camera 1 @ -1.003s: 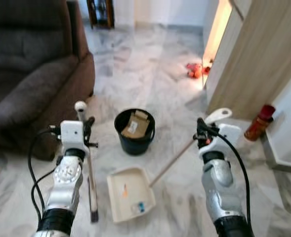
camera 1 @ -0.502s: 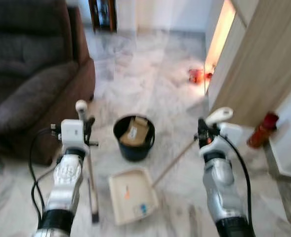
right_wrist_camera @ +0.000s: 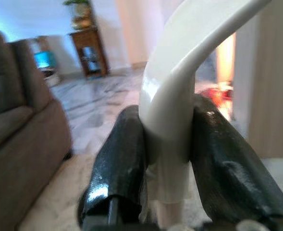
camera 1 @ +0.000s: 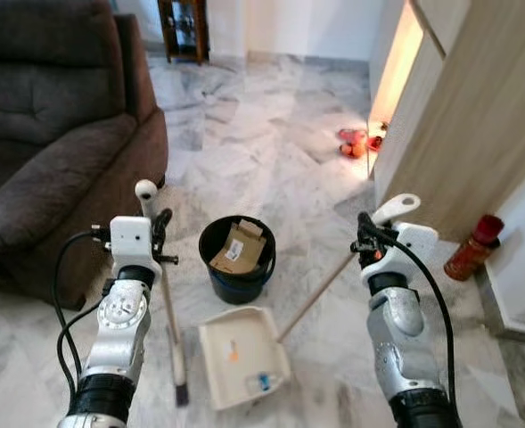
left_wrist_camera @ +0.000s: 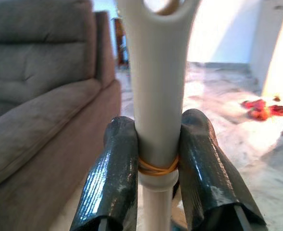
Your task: Sweep floor
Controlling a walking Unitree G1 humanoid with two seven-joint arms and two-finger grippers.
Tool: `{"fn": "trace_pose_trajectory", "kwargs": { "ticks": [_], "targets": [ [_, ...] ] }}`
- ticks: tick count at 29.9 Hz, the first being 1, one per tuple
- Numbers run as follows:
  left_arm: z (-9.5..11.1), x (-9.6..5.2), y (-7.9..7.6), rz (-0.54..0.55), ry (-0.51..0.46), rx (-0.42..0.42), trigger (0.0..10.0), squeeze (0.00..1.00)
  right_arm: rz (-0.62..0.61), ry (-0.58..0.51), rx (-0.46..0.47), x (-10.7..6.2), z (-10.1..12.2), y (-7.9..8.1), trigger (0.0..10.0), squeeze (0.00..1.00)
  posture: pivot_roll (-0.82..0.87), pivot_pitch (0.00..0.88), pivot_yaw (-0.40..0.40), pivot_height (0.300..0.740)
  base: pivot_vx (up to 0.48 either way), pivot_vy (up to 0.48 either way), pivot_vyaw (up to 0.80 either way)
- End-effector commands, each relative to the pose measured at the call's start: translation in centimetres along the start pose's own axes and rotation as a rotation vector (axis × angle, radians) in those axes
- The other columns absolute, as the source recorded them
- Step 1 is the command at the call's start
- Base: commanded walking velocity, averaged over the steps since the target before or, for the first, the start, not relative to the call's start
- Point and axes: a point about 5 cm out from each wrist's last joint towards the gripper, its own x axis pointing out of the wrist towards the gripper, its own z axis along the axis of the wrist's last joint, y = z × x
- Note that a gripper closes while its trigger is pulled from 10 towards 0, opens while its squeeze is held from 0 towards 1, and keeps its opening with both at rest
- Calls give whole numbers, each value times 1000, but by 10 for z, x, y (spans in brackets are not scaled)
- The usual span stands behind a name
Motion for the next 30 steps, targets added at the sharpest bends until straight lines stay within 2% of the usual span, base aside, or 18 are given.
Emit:
{"fn": "trace_pose_trajectory", "kwargs": {
  "ticks": [1, 15, 30],
  "targets": [
    [12, 5, -5, -19, -54, 4, 10000, 0, -4, -61, 29, 4, 13, -1, 10000, 0, -26, 52, -23, 740, 277, 0, 0],
    [11, 4, -5, -18, -55, 9, 10000, 0, -2, -60, 28, 4, 14, -1, 10000, 0, -25, 53, -25, 740, 279, 0, 0],
    [11, 4, -5, -21, -60, 6, 10000, 0, -4, -68, 24, 4, 16, -2, 10000, 0, -24, 53, -23, 740, 0, 0, 0]
  ]
}}
